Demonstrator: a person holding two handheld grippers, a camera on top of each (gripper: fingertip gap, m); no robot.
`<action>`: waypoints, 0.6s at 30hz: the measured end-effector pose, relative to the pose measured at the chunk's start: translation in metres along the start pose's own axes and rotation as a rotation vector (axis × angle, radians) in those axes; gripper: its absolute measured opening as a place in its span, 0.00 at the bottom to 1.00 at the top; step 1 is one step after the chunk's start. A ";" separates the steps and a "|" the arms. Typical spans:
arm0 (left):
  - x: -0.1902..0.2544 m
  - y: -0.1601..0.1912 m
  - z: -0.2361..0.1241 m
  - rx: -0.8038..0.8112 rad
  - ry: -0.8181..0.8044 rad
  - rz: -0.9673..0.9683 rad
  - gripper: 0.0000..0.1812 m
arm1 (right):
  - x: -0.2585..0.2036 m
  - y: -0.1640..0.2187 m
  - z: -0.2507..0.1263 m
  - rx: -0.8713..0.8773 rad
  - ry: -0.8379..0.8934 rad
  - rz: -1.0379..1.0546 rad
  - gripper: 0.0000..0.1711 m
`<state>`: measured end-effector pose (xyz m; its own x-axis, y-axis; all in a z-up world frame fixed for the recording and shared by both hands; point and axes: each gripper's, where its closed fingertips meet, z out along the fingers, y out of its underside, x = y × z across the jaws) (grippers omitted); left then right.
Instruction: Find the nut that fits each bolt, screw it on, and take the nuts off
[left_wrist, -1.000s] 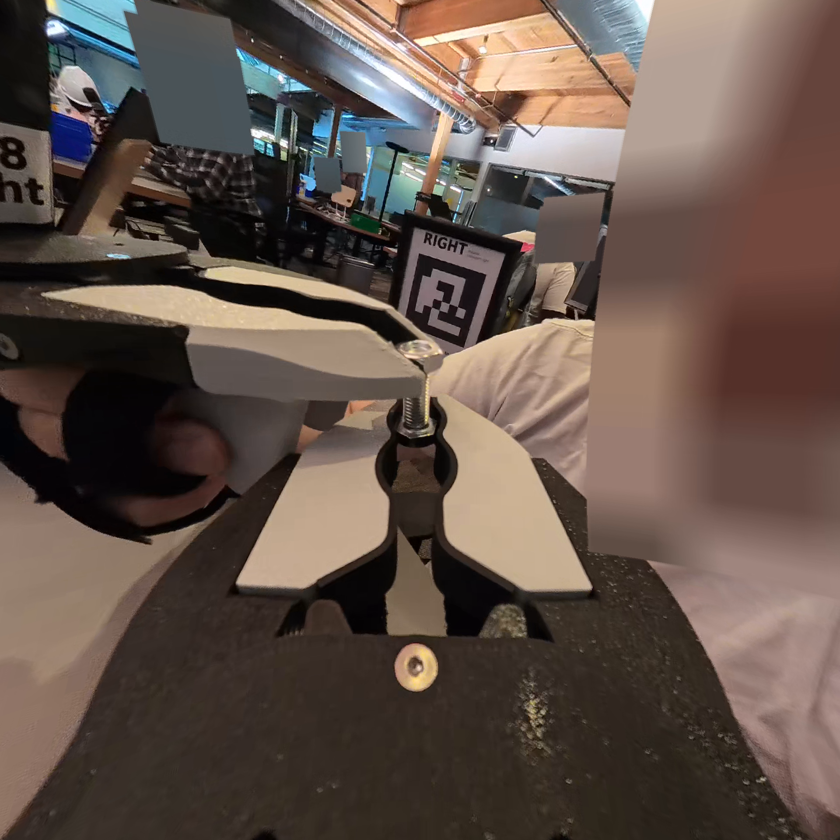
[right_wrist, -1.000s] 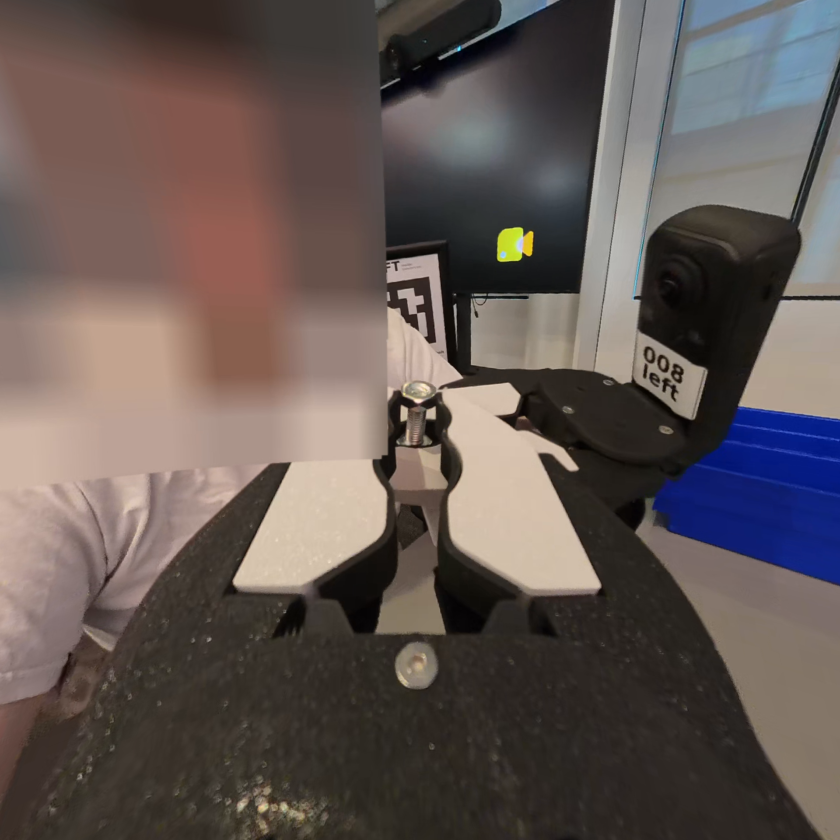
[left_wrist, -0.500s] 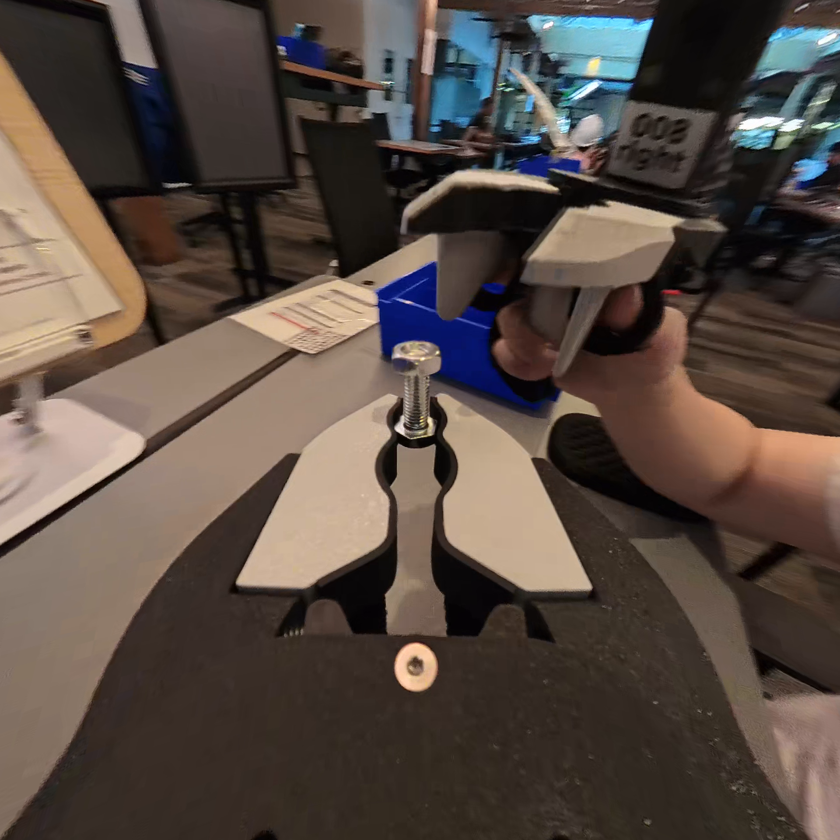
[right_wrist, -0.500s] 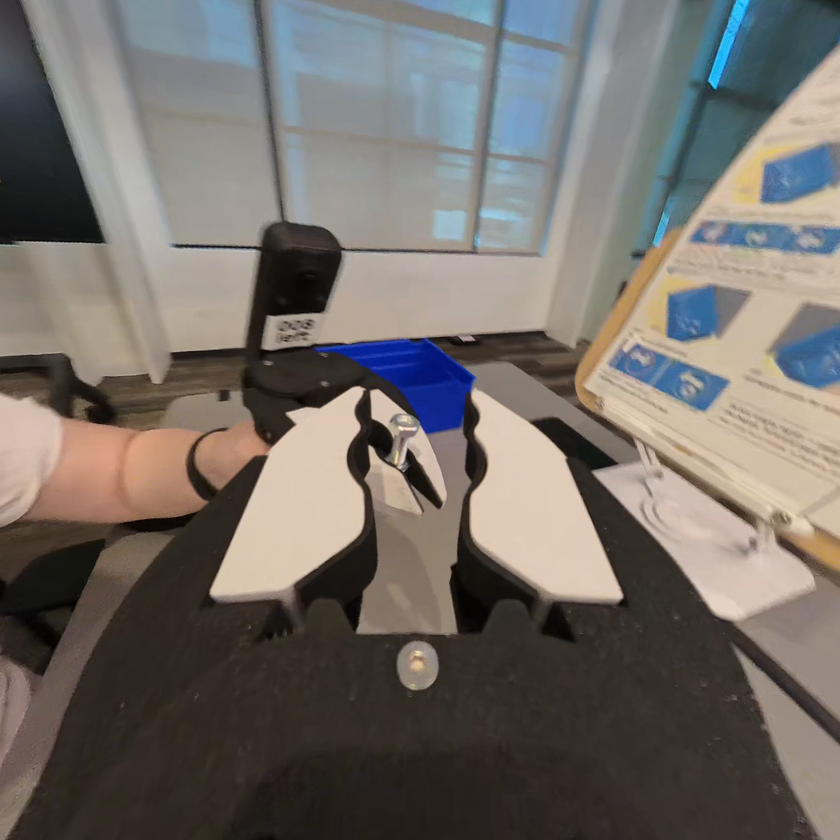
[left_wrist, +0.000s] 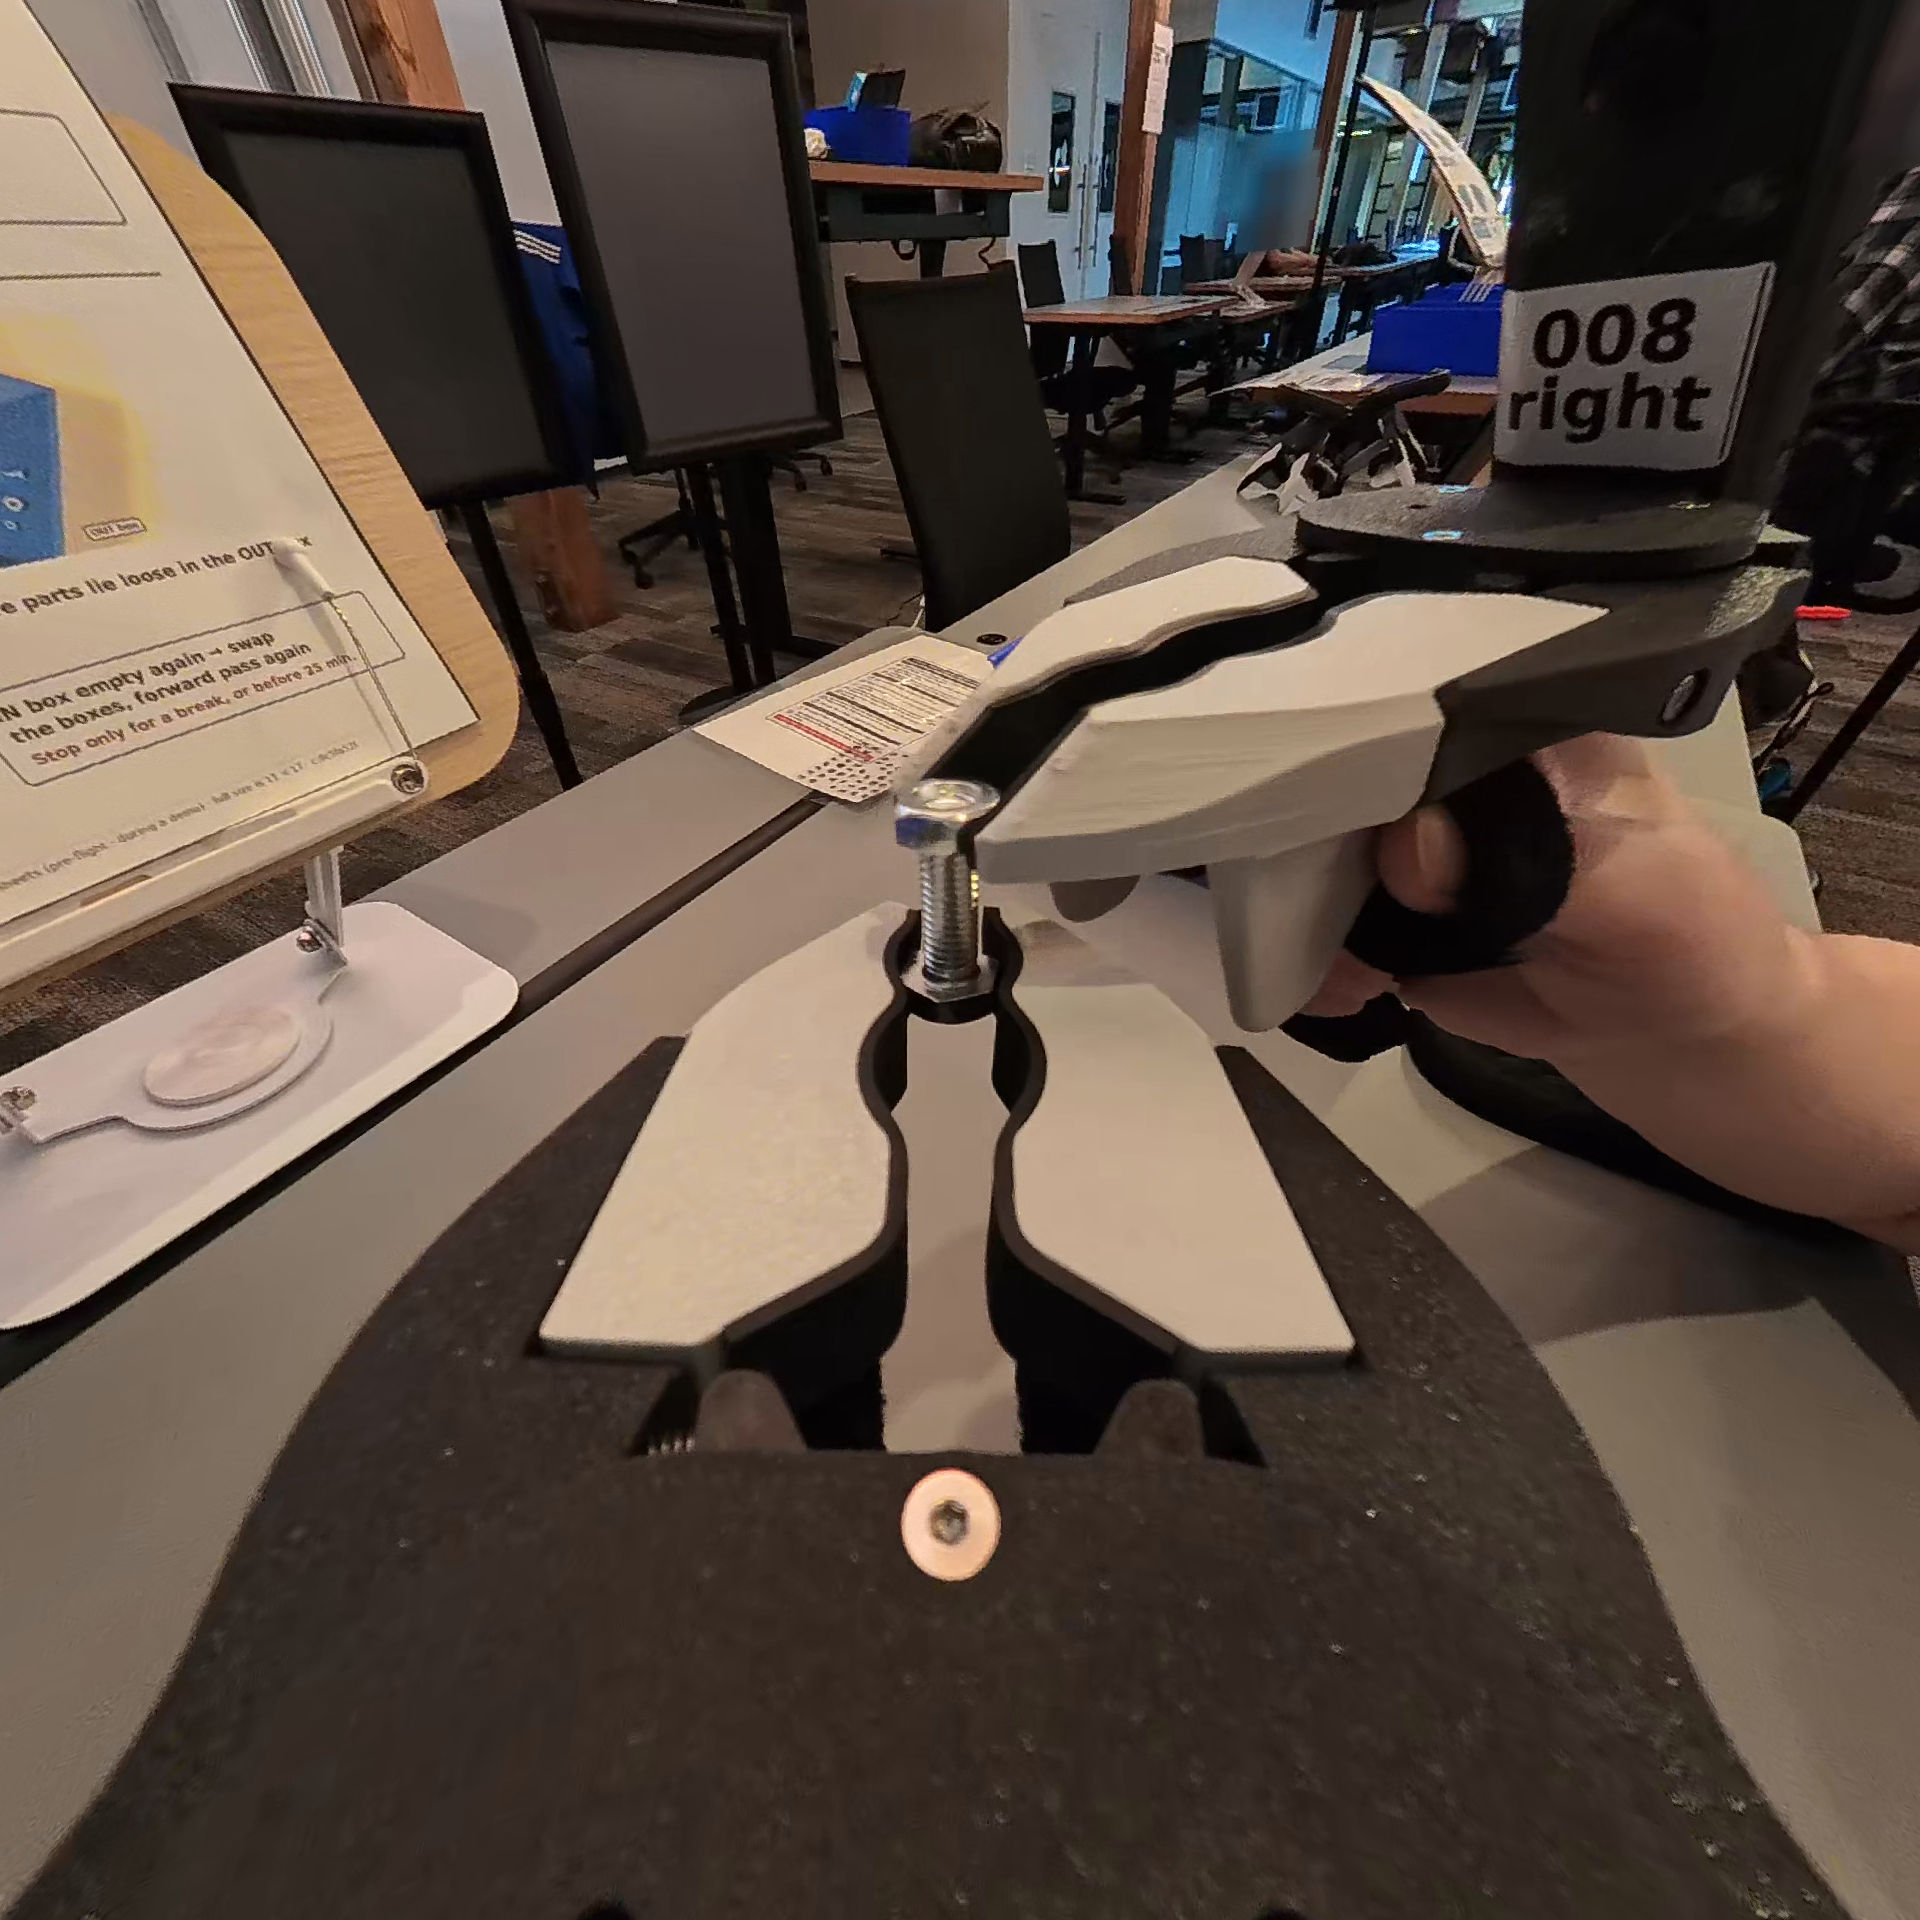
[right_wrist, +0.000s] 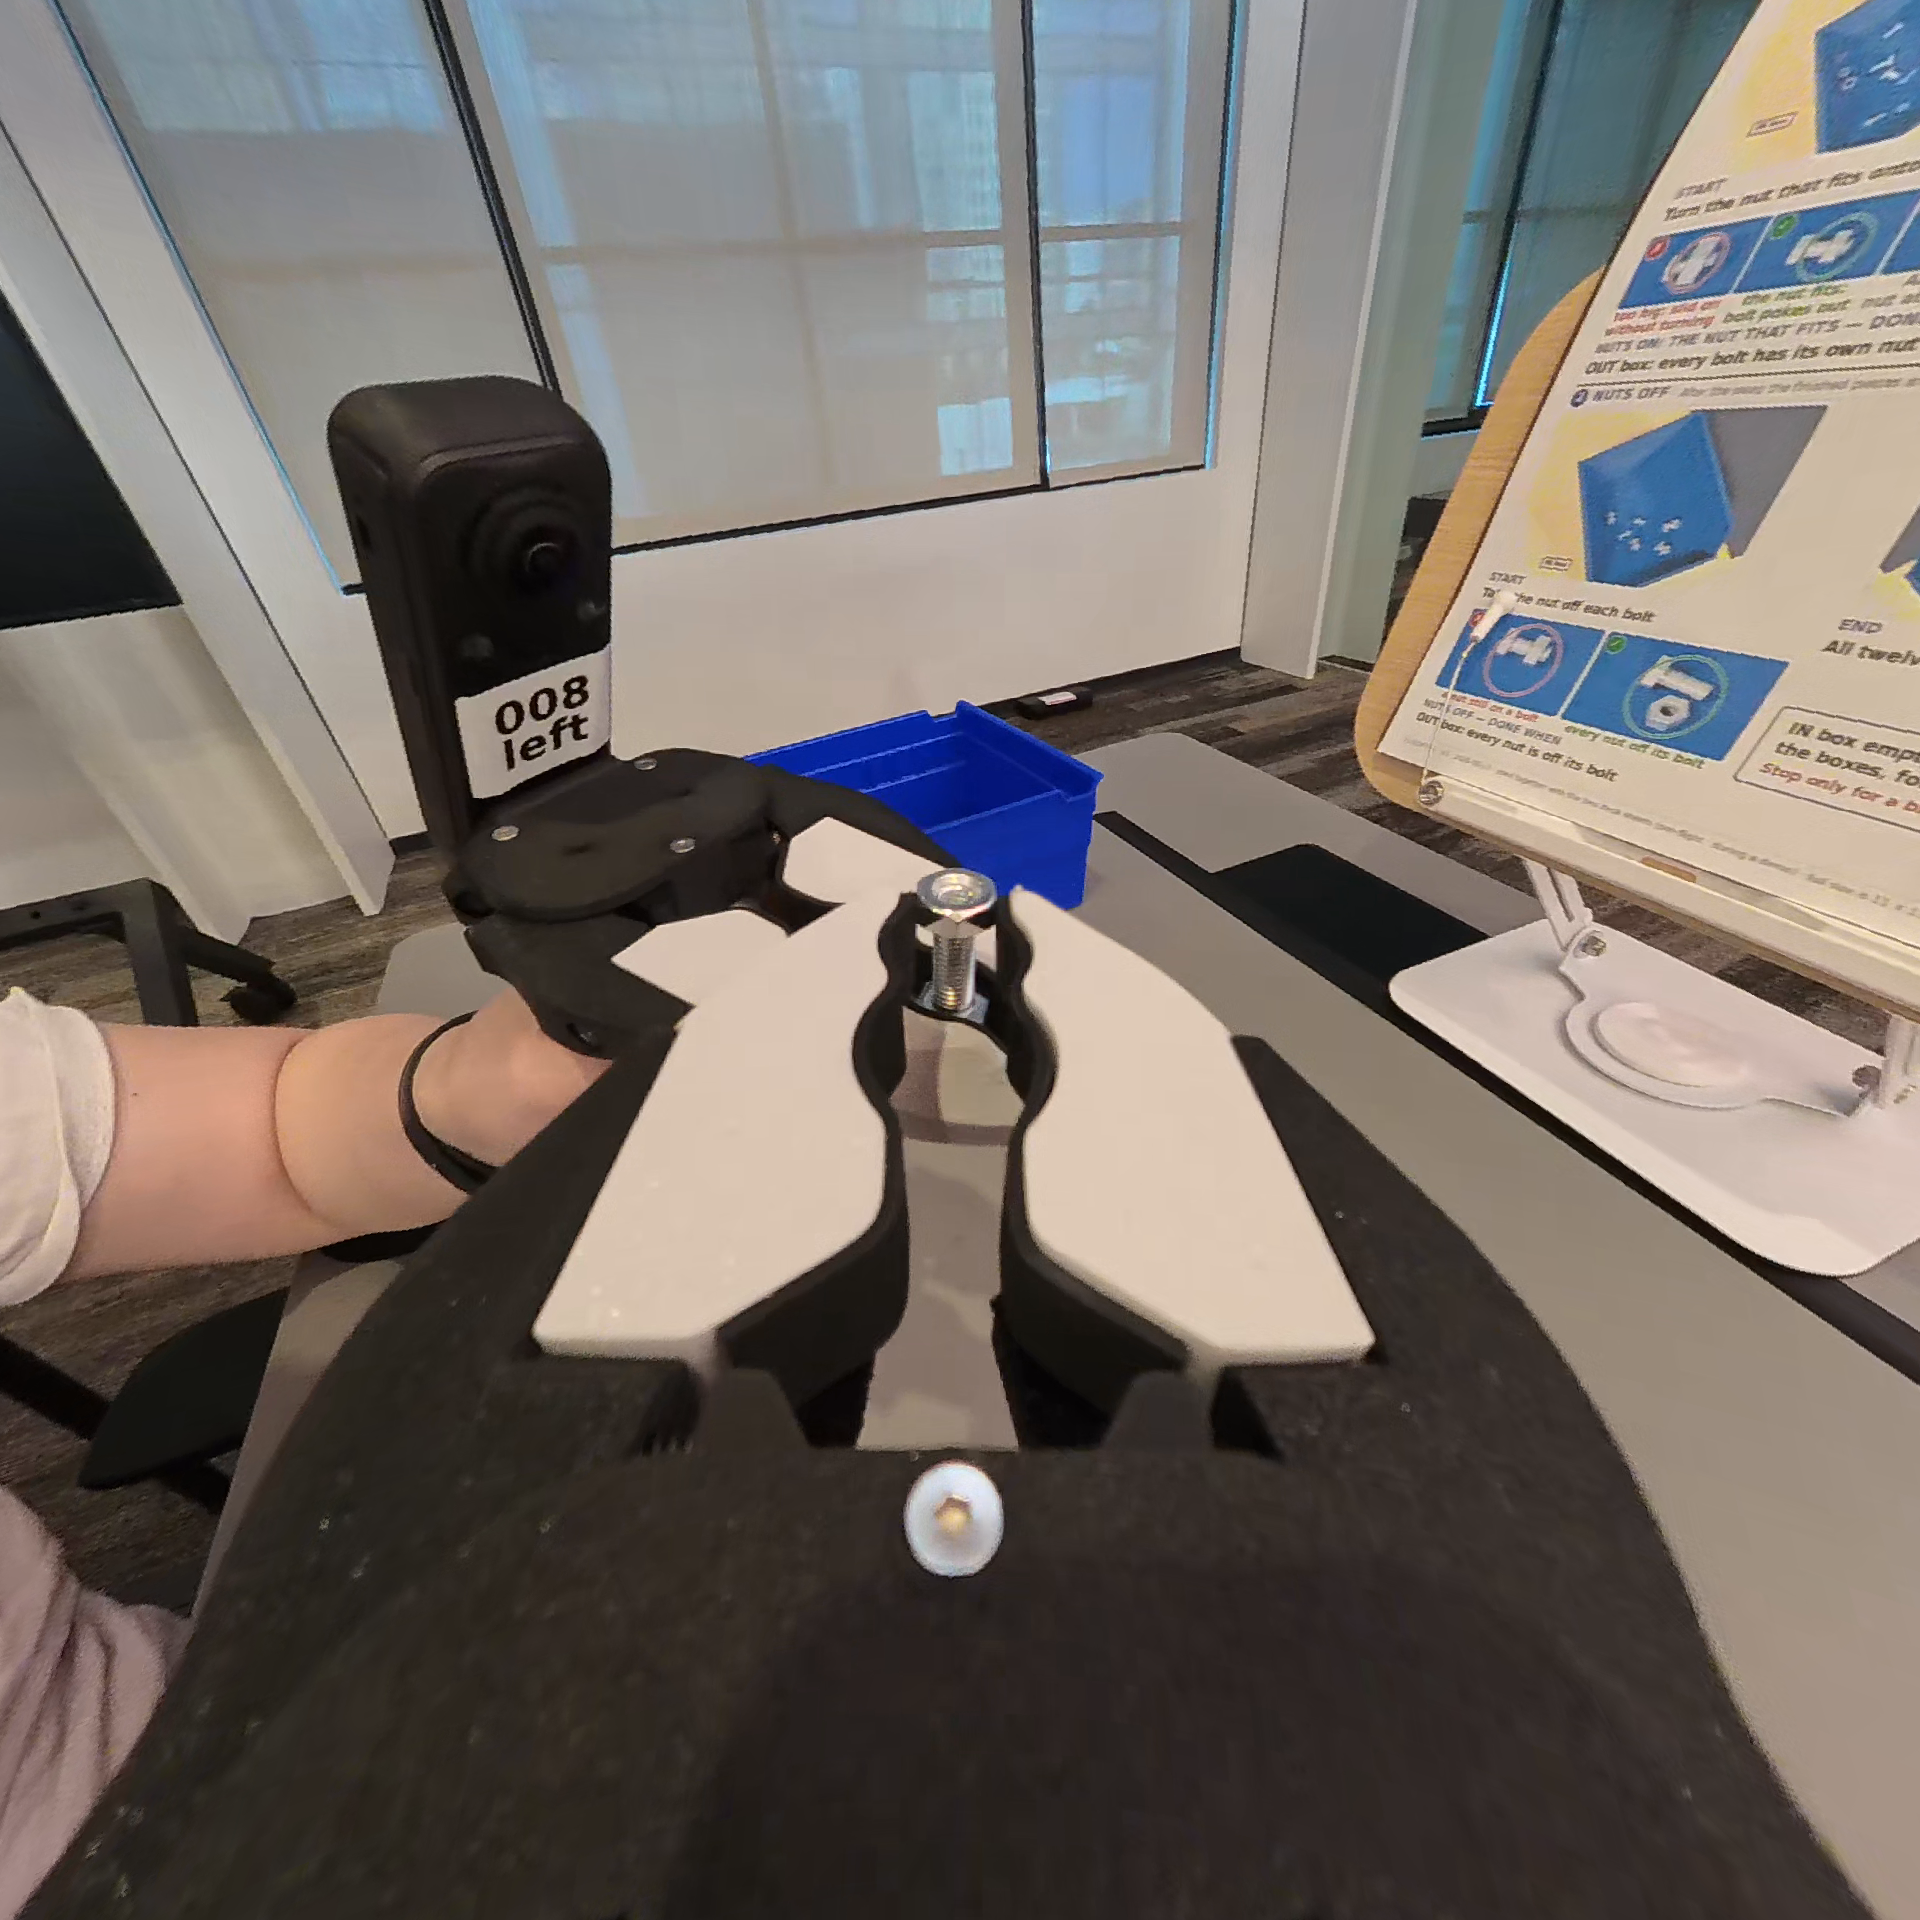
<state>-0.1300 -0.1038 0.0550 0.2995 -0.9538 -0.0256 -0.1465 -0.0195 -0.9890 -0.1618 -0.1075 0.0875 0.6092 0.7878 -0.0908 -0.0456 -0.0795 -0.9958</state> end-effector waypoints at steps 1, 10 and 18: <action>0.001 0.000 0.000 -0.004 0.007 0.003 0.06 | -0.001 0.000 0.000 -0.012 -0.009 -0.008 0.08; 0.076 -0.021 -0.028 0.015 0.591 -0.044 0.06 | -0.051 -0.017 -0.039 -0.001 -0.573 -0.100 0.08; 0.136 -0.021 -0.060 0.008 1.072 -0.208 0.06 | -0.094 -0.012 -0.071 0.102 -1.032 -0.020 0.08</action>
<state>-0.1424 -0.2515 0.0811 -0.6602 -0.6975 0.2786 -0.1805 -0.2127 -0.9603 -0.1619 -0.2242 0.1089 -0.3619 0.9322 0.0068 -0.1388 -0.0466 -0.9892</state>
